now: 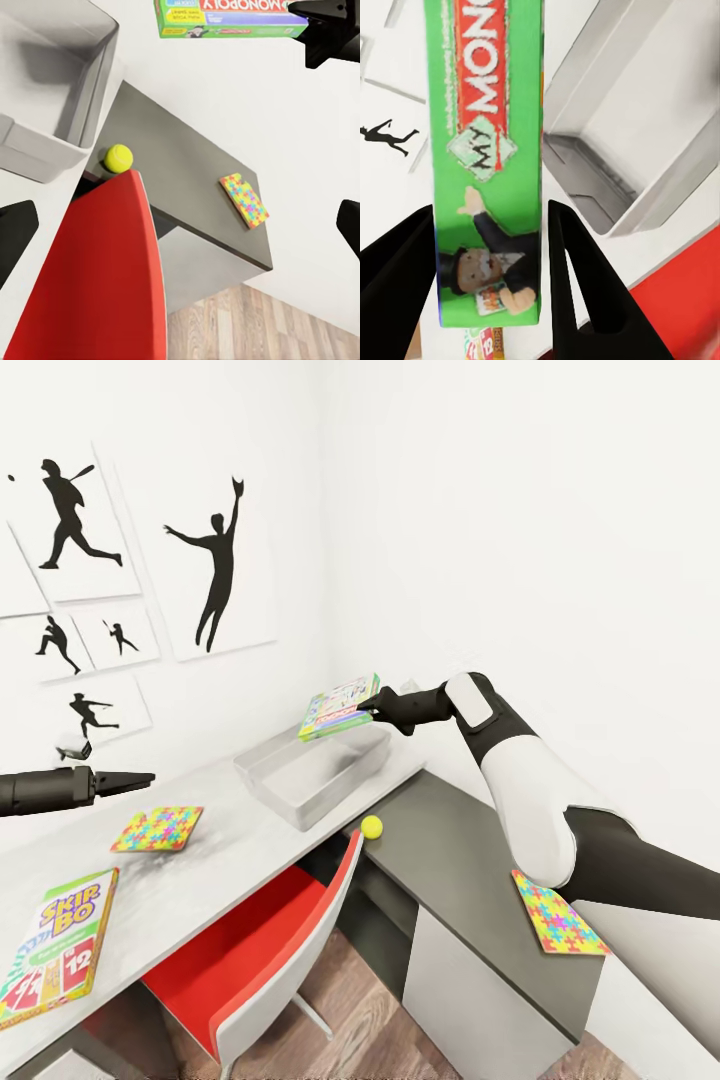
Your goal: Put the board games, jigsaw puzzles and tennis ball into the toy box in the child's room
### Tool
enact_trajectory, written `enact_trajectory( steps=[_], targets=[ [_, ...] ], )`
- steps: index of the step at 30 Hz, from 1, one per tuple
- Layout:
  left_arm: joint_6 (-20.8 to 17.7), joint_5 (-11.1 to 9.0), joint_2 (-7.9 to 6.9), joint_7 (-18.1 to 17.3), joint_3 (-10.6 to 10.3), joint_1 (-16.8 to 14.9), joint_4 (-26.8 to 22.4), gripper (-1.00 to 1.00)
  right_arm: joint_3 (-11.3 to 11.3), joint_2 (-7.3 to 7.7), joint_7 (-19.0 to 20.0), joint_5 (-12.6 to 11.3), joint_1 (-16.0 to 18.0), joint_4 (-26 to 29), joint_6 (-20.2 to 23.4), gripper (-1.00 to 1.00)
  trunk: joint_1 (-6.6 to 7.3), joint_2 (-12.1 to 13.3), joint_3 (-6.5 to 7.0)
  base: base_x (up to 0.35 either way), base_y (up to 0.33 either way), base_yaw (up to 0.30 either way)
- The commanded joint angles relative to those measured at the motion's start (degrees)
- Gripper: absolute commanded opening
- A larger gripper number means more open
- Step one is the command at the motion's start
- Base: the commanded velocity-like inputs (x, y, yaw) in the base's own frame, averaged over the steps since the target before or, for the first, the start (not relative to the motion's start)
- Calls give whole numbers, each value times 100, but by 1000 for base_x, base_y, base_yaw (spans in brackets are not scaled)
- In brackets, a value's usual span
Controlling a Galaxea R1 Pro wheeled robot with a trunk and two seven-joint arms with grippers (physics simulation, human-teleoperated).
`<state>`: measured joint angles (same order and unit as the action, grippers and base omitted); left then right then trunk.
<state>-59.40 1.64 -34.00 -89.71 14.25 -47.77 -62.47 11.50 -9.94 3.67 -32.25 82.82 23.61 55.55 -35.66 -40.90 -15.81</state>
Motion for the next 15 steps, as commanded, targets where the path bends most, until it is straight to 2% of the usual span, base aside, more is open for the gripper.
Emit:
enact_trajectory(
  steps=[1,15],
  targets=[
    [-60,15,-1,-29,2,-5,-2,100,46,-6,37,52,12,4,26,-100,-1,-8,-18,0,0,0],
    [-60,-5,-1,-29,8,-5,-2,100,37,-6,33,52,85,241,26,-100,-1,-8,-151,0,0,0]
  ],
)
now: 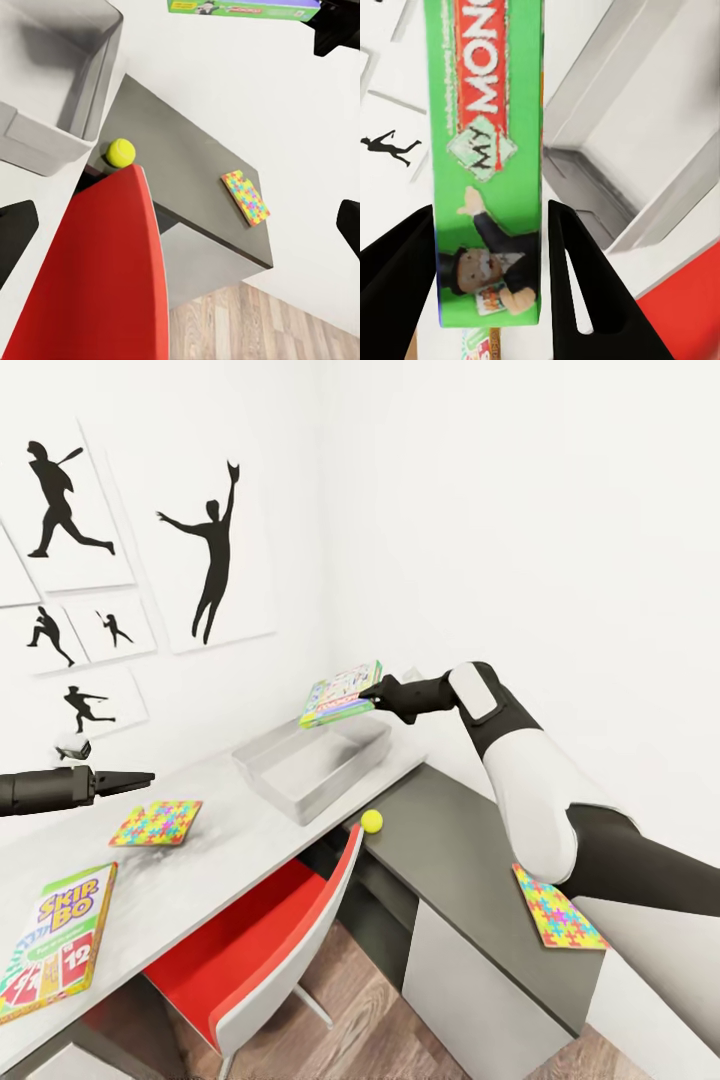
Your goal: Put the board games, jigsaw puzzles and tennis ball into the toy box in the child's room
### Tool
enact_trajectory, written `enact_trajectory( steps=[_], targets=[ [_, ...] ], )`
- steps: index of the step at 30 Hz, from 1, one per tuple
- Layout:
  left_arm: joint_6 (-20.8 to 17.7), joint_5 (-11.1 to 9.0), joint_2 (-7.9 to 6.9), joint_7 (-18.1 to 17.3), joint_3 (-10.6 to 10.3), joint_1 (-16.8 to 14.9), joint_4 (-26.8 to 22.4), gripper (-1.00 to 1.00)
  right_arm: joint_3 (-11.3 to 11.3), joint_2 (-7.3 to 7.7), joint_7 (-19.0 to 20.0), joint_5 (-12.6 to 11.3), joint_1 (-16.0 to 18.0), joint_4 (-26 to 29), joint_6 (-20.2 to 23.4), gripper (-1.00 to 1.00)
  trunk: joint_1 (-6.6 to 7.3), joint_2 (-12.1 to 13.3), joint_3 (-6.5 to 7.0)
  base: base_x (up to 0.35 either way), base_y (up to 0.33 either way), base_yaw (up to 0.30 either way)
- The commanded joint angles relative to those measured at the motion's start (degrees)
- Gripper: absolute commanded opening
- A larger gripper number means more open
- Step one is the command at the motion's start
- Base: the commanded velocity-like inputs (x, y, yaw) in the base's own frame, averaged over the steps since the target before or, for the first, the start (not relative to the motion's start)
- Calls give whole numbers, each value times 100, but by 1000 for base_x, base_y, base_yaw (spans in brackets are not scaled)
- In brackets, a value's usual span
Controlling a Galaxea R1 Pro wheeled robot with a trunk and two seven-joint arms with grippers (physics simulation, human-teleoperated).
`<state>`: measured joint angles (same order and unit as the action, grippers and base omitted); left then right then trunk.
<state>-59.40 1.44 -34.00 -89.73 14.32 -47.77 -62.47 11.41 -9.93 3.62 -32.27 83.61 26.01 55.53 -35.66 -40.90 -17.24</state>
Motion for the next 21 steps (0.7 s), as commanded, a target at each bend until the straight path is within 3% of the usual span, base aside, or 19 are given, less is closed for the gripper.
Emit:
enact_trajectory(
  steps=[1,16,21],
  targets=[
    [-60,15,-1,-27,0,-5,-2,100,46,-6,36,54,9,4,23,-100,-1,-8,-18,0,0,0],
    [-60,15,0,-27,0,-5,-2,100,32,-6,33,63,27,8,-34,-100,-1,-8,-161,0,0,0],
    [-60,15,-1,-27,0,-9,-2,100,35,-6,30,63,205,9,0,-100,-1,-8,-208,0,0,0]
  ],
)
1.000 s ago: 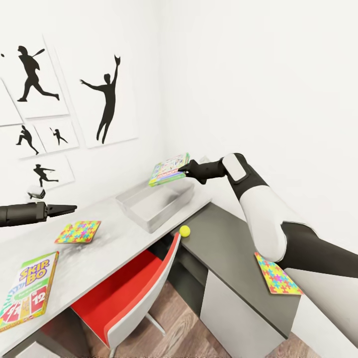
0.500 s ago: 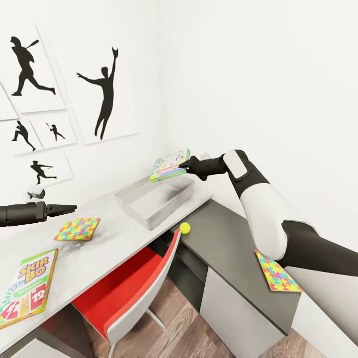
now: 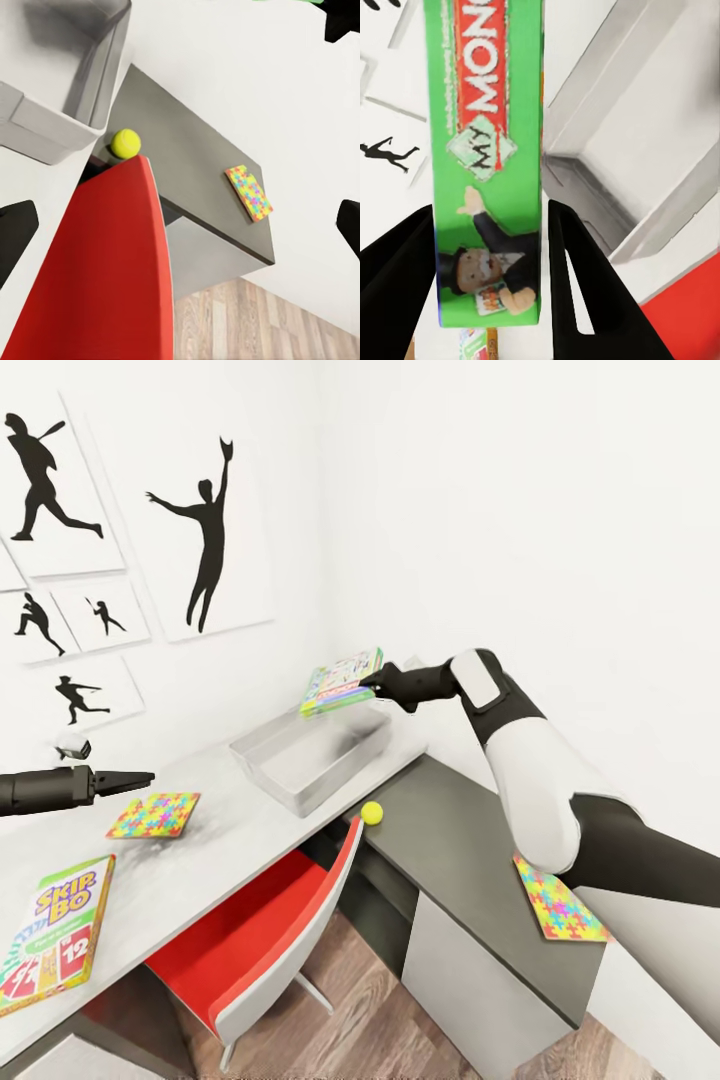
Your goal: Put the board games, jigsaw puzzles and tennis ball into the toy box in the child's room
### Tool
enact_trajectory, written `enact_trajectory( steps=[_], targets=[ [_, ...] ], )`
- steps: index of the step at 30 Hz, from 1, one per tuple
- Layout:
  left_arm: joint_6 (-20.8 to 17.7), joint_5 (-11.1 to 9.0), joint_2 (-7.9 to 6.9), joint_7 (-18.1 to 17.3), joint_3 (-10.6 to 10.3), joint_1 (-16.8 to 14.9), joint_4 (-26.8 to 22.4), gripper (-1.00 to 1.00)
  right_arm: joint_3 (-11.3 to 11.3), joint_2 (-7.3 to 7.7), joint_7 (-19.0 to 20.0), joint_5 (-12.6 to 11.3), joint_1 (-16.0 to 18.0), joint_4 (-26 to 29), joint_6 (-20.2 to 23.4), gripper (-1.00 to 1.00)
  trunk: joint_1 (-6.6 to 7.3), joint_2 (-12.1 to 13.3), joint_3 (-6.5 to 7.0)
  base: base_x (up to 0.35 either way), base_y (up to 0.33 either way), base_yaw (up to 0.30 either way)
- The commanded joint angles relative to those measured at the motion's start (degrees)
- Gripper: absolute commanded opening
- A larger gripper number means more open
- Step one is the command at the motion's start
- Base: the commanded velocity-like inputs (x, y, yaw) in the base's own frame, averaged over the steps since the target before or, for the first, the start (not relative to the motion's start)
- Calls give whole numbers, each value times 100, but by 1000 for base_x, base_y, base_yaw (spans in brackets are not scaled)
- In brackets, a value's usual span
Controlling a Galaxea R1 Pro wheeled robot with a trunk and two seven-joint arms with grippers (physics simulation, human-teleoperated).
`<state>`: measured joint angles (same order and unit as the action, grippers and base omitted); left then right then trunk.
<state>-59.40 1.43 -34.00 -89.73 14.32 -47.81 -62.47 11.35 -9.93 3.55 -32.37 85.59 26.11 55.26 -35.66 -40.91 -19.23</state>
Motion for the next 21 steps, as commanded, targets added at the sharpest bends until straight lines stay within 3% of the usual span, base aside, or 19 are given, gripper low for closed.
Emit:
enact_trajectory(
  steps=[1,4,7,11,15,18,21],
  targets=[
    [-60,15,-2,-27,0,-6,-2,100,42,-7,36,72,65,-1,31,-100,-1,-7,-18,0,0,0],
    [-60,9,-42,-27,5,-9,-2,100,43,-7,33,72,245,0,36,-100,-1,-7,-47,0,0,0],
    [-60,-148,-103,-27,26,-25,-20,100,43,-7,32,72,354,0,42,-100,-1,-7,-75,0,0,0],
    [-60,-623,-297,-27,33,-97,-104,100,43,-7,34,69,429,0,45,-100,-1,-7,-113,22,0,0],
    [-60,-1259,-640,-27,32,-123,-338,100,45,-7,36,65,449,0,46,-100,-1,-7,-151,63,-2,0],
    [-60,-1550,-764,-27,25,-124,-428,100,48,-7,37,64,450,0,46,-100,-1,-7,-180,45,-9,0],
    [-60,-1680,-824,-27,26,-124,-460,100,50,-7,37,64,454,0,46,-100,-1,-7,-209,13,-3,0]
  ],
)
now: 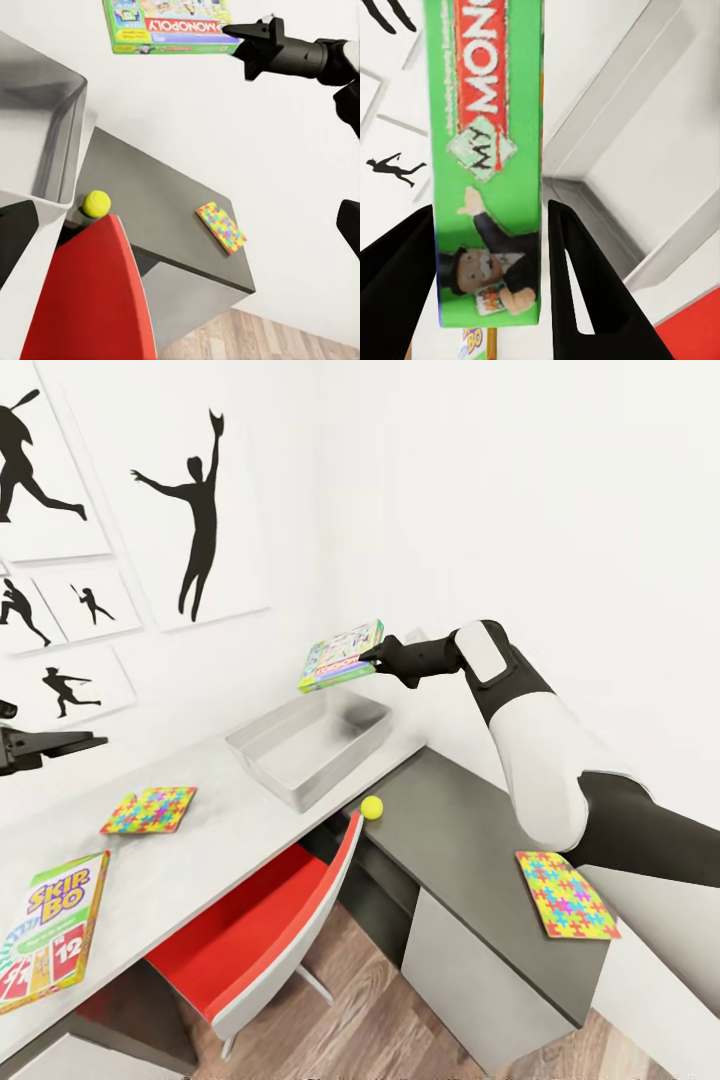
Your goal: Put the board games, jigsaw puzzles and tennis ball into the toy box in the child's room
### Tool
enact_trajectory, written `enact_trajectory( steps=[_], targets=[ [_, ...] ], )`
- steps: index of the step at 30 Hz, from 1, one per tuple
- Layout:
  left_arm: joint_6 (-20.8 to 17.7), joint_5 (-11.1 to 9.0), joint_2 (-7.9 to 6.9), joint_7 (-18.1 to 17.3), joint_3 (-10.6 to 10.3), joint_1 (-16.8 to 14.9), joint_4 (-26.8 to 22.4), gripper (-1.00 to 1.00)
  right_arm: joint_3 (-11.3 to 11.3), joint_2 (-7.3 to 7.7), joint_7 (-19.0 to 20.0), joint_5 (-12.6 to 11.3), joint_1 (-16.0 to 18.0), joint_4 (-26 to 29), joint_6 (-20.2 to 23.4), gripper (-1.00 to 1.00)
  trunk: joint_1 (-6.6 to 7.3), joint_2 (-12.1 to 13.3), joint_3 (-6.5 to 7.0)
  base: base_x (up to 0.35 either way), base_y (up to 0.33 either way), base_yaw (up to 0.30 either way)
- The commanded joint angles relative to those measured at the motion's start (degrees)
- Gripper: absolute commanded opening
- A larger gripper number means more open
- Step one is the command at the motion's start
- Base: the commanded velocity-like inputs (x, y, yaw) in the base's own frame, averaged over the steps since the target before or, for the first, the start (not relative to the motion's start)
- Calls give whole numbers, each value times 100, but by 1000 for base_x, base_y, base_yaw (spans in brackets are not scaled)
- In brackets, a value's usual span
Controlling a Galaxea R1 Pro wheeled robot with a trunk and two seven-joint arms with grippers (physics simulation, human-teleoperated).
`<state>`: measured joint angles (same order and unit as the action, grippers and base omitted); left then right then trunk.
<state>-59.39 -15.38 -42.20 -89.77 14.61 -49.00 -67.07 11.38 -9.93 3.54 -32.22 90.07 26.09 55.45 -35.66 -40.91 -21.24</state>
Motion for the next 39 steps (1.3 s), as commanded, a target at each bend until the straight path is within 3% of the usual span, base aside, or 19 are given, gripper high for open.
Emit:
enact_trajectory(
  steps=[1,6,11,14,39],
  targets=[
    [-61,-33,-14,-23,-2,-4,-6,100,48,-6,35,50,6,1,28,-100,-1,-7,-18,6,-1,0],
    [-61,-127,-32,-23,-2,-10,-31,100,49,-6,40,49,3,1,28,-100,-1,-7,-65,2,0,0],
    [-61,-449,-36,-23,-2,-12,-41,100,45,-6,41,49,9,1,28,-100,-1,-7,-113,0,0,0],
    [-61,-539,-34,-23,-2,-13,-42,100,44,-6,43,49,35,1,34,-100,-1,-7,-141,0,0,0],
    [-61,-605,-25,-23,14,-13,-48,100,49,-6,50,41,90,1,45,-100,-1,-7,-379,0,0,0]
  ],
)
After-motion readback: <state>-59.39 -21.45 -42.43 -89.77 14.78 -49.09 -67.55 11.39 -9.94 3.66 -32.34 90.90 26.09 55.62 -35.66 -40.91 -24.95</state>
